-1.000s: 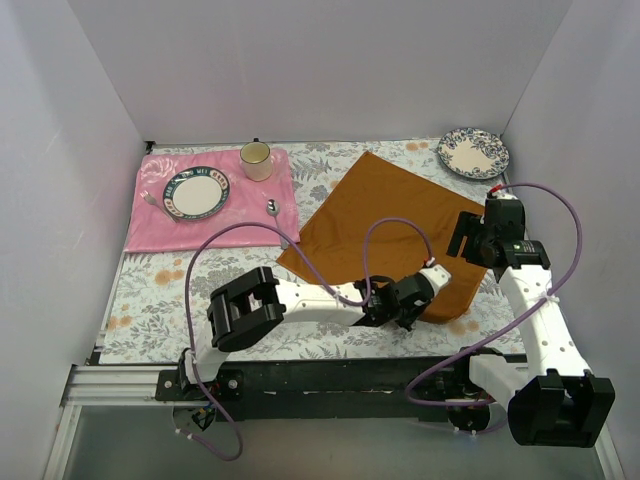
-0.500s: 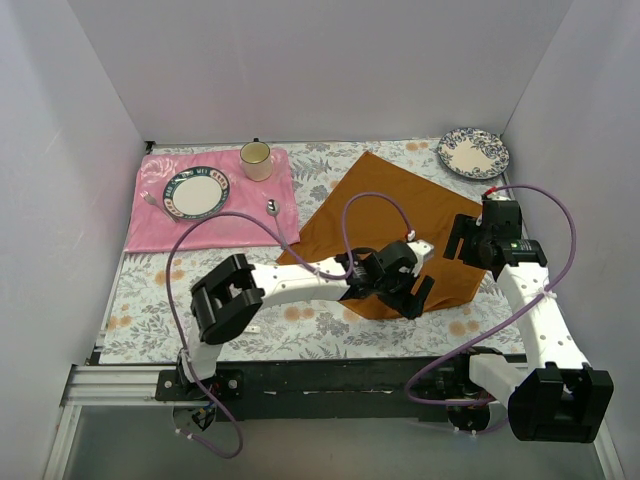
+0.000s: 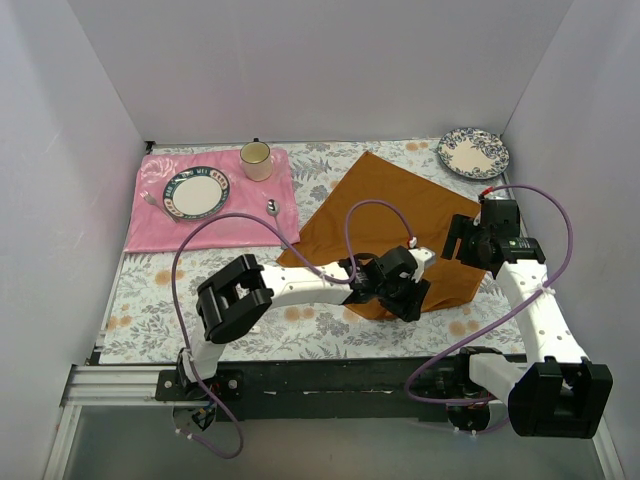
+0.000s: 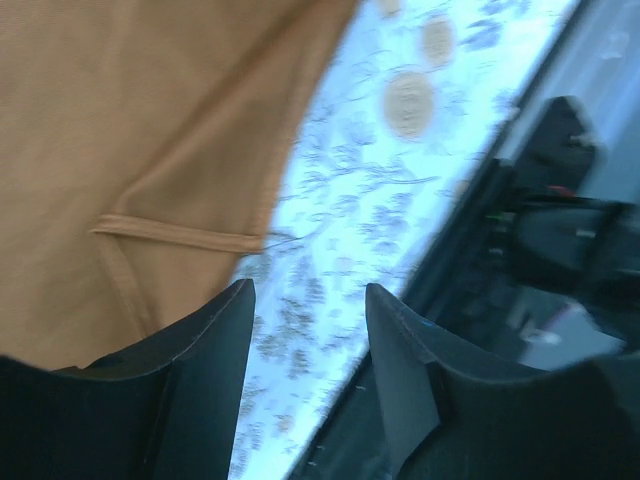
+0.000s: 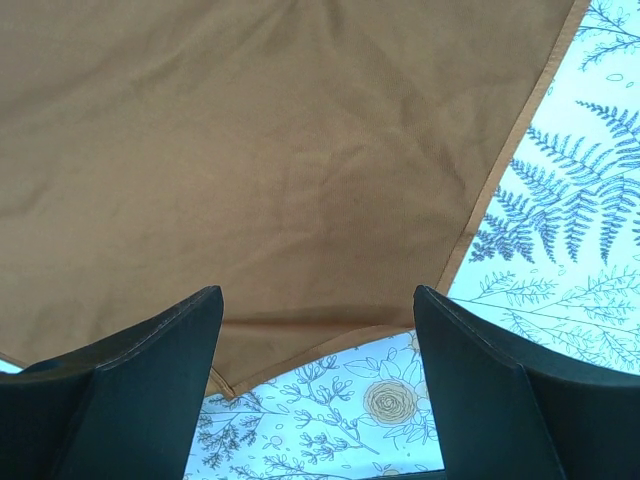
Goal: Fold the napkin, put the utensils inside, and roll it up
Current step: Flatten the napkin out
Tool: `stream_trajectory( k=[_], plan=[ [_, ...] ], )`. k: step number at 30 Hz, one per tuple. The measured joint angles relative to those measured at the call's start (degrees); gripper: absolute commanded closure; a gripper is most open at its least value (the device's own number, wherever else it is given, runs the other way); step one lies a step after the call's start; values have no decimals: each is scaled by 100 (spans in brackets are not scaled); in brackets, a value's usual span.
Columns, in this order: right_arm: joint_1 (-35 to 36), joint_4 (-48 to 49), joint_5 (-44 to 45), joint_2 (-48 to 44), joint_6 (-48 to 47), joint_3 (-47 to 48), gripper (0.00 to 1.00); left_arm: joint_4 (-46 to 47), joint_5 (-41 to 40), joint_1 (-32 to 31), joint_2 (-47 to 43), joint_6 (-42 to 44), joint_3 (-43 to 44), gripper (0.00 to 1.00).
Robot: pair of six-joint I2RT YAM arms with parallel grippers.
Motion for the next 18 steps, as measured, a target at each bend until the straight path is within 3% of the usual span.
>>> stream_trajectory(
  k=[12, 18],
  plan=[
    [0, -2, 267, -83, -39, 0, 15, 107, -1113, -109, 354, 247, 4, 61],
    [-17, -2, 503, -127, 107, 0, 14, 155, -1405, -168, 529, 260, 61, 54]
  ],
)
